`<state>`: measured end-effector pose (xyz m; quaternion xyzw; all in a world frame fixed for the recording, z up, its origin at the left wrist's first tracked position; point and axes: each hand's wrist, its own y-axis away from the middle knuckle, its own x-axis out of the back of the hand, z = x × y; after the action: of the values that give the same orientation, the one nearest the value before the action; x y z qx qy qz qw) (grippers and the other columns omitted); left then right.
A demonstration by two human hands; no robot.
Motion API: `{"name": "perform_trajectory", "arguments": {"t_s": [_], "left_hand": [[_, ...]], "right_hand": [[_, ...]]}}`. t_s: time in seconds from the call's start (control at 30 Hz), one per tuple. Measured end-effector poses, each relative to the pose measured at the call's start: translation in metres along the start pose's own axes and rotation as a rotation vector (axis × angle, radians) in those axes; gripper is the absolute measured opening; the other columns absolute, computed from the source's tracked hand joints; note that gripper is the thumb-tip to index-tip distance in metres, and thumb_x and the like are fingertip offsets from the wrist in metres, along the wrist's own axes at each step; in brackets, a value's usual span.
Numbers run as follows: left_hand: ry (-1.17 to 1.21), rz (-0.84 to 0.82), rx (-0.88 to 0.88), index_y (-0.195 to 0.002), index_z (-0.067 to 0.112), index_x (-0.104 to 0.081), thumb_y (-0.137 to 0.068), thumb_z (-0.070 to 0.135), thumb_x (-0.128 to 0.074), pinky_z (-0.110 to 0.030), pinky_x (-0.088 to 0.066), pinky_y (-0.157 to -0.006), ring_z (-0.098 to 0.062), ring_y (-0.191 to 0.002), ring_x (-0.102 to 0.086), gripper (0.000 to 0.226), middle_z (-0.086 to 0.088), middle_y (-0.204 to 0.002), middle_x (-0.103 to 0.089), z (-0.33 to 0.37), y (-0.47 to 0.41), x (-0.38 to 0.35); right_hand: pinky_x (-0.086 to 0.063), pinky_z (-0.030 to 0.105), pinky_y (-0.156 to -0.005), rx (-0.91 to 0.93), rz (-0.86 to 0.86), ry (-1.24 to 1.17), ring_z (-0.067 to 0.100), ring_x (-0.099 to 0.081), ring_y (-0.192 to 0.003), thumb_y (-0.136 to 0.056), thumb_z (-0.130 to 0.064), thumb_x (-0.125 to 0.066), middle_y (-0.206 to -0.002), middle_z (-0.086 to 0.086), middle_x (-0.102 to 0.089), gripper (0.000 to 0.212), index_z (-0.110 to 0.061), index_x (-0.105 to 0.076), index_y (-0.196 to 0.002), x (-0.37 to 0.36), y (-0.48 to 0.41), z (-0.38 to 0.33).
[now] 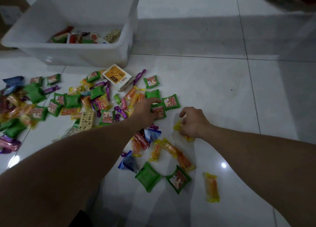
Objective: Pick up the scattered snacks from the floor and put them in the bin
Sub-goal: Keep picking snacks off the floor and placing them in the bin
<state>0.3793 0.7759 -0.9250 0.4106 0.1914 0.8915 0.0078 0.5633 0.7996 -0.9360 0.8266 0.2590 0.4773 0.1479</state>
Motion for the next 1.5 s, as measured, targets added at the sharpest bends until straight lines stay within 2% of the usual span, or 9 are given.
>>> {"name": "perform_trajectory", "arguments": {"t_s": [0.2, 0.33, 0.53, 0.7, 0.83, 1.0, 1.2, 1.37, 1.5], "left_hand": [[0.021, 0.012, -0.017, -0.127, 0.020, -0.057, -0.077, 0.019, -0.079, -0.021, -0.036, -0.083, -0.017, -0.111, -0.050, 0.054, -0.004, -0.124, -0.056, 0.013, -0.005, -0.001], [0.040, 0.023, -0.031, -0.121, 0.019, -0.061, -0.074, 0.018, -0.081, -0.022, -0.038, -0.083, -0.017, -0.107, -0.050, 0.051, -0.003, -0.119, -0.056, 0.020, -0.009, -0.002], [0.075, 0.020, -0.057, -0.110, 0.017, -0.067, -0.070, 0.015, -0.084, -0.029, -0.049, -0.084, -0.019, -0.099, -0.058, 0.044, -0.003, -0.106, -0.063, 0.028, -0.015, 0.004], [0.229, 0.051, -0.083, -0.117, 0.014, -0.064, -0.074, 0.010, -0.080, -0.019, -0.046, -0.077, -0.015, -0.095, -0.061, 0.046, -0.004, -0.105, -0.066, 0.035, -0.022, 0.012], [0.295, 0.062, -0.116, -0.118, 0.015, -0.063, -0.078, 0.007, -0.076, -0.034, -0.055, -0.084, -0.024, -0.098, -0.065, 0.042, -0.009, -0.108, -0.067, 0.048, -0.028, 0.027], [0.314, 0.113, -0.189, -0.119, 0.007, -0.061, -0.085, -0.002, -0.065, -0.007, -0.046, -0.052, -0.014, -0.076, -0.058, 0.035, -0.006, -0.098, -0.061, 0.062, -0.040, 0.054], [0.310, 0.123, -0.263, -0.107, 0.016, -0.065, -0.081, 0.000, -0.071, -0.025, -0.053, -0.077, -0.023, -0.091, -0.063, 0.032, -0.008, -0.097, -0.065, 0.070, -0.059, 0.100], [0.261, 0.136, -0.287, -0.110, 0.007, -0.066, -0.082, -0.001, -0.069, -0.015, -0.044, -0.073, -0.017, -0.092, -0.058, 0.029, -0.006, -0.097, -0.062, 0.058, -0.078, 0.151], [0.254, 0.230, -0.270, -0.106, 0.013, -0.068, -0.082, 0.002, -0.070, -0.030, -0.051, -0.086, -0.024, -0.098, -0.062, 0.026, -0.007, -0.102, -0.065, 0.032, -0.100, 0.192]], "right_hand": [[-0.055, 0.030, -0.082, 0.007, 0.083, -0.002, 0.023, -0.065, -0.096, -0.069, -0.007, -0.076, -0.106, 0.009, -0.068, 0.033, -0.015, -0.071, -0.101, 0.007, 0.000, 0.011], [-0.049, 0.022, -0.073, 0.024, 0.113, -0.044, 0.022, -0.065, -0.093, -0.072, -0.004, -0.075, -0.102, 0.009, -0.069, 0.029, -0.010, -0.074, -0.100, 0.014, 0.003, 0.012], [-0.059, 0.035, -0.070, -0.089, 0.216, -0.364, 0.024, -0.067, -0.082, -0.069, -0.007, -0.081, -0.091, 0.011, -0.069, 0.023, -0.014, -0.070, -0.087, 0.029, 0.006, 0.008], [-0.057, 0.031, -0.070, -0.143, 0.312, -0.561, 0.021, -0.065, -0.080, -0.068, -0.006, -0.082, -0.083, 0.004, -0.069, 0.026, -0.016, -0.067, -0.087, 0.043, 0.006, -0.001], [-0.054, 0.029, -0.071, -0.143, 0.373, -0.703, 0.016, -0.062, -0.078, -0.070, -0.006, -0.082, -0.081, 0.000, -0.066, 0.026, -0.017, -0.066, -0.087, 0.057, 0.007, -0.014], [-0.052, 0.026, -0.063, -0.117, 0.420, -0.800, 0.020, -0.064, -0.075, -0.074, -0.002, -0.079, -0.083, 0.007, -0.068, 0.023, -0.018, -0.063, -0.082, 0.080, 0.006, -0.039], [-0.043, 0.014, -0.044, -0.069, 0.505, -0.818, 0.008, -0.058, -0.063, -0.075, 0.000, -0.078, -0.075, -0.001, -0.062, 0.025, -0.018, -0.061, -0.078, 0.118, -0.001, -0.083], [-0.046, 0.019, -0.051, -0.020, 0.552, -0.795, 0.016, -0.062, -0.073, -0.072, -0.001, -0.080, -0.085, 0.006, -0.066, 0.030, -0.022, -0.060, -0.074, 0.133, -0.024, -0.135], [-0.047, 0.020, -0.053, 0.035, 0.572, -0.786, 0.017, -0.063, -0.073, -0.071, 0.001, -0.080, -0.084, 0.007, -0.067, 0.030, -0.023, -0.060, -0.072, 0.135, -0.049, -0.184]]}}
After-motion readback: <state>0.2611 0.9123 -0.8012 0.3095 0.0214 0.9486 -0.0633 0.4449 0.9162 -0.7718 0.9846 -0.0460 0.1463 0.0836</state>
